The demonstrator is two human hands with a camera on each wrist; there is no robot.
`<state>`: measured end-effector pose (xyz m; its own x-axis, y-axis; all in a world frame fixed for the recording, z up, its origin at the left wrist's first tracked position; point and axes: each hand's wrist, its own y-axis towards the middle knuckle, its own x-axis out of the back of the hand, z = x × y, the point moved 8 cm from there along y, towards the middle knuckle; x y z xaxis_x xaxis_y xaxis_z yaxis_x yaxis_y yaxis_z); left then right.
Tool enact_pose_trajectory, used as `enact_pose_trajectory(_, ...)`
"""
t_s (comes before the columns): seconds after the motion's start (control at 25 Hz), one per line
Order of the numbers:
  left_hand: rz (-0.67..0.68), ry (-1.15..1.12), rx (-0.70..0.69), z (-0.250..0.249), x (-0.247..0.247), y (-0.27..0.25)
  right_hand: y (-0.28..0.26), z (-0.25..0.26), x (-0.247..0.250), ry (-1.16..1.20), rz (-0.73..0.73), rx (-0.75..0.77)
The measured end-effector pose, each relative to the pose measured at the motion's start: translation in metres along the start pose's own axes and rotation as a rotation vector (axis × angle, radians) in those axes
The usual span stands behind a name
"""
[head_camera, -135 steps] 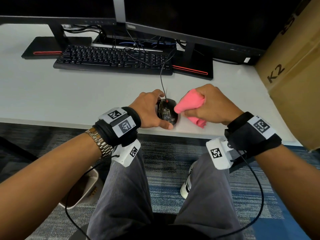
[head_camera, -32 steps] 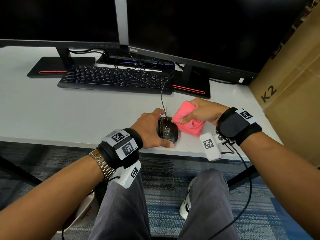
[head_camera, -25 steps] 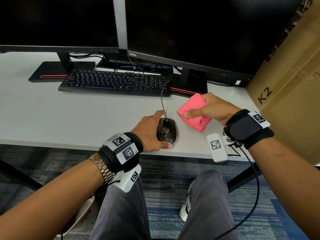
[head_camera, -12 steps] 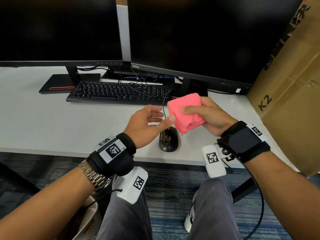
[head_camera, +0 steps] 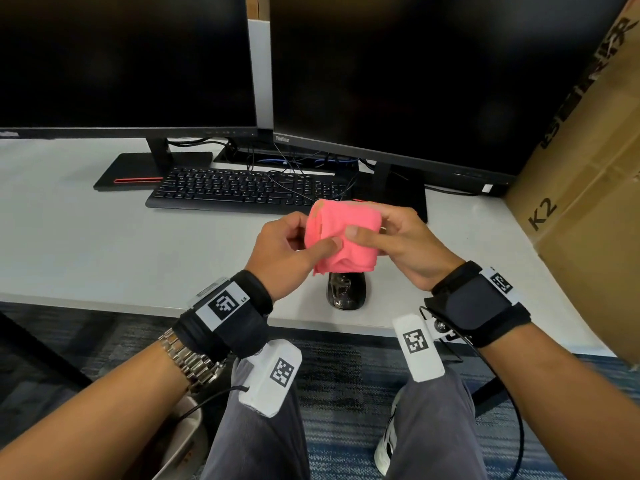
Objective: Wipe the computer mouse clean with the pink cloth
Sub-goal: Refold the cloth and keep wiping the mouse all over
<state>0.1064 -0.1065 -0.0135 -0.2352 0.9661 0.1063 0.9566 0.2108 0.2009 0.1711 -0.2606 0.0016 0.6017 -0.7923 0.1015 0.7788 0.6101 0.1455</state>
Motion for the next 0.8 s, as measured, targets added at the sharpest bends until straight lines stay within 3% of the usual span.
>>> enact_pose_trajectory(0.28,-0.031,0.094,-0.06,-0.002,0.015,0.004,0.003,0.012,-0.002,-0.242,0.013,0.167)
enact_pose_trajectory(0.4,-0.005,0.058,-0.096,-0.008,0.013,-0.002,0.006,0.011,-0.001,-0.228,-0.01,0.188)
enact_pose_trajectory(0.56,0.053,-0.205,-0.015,-0.004,0.016,-0.001,0.005,0.01,-0.004,-0.156,0.07,0.181)
enact_pose_trajectory(0.8,0.203,-0.195,-0.053,0.002,0.011,0.001,0.006,0.013,-0.015,-0.123,0.134,0.213)
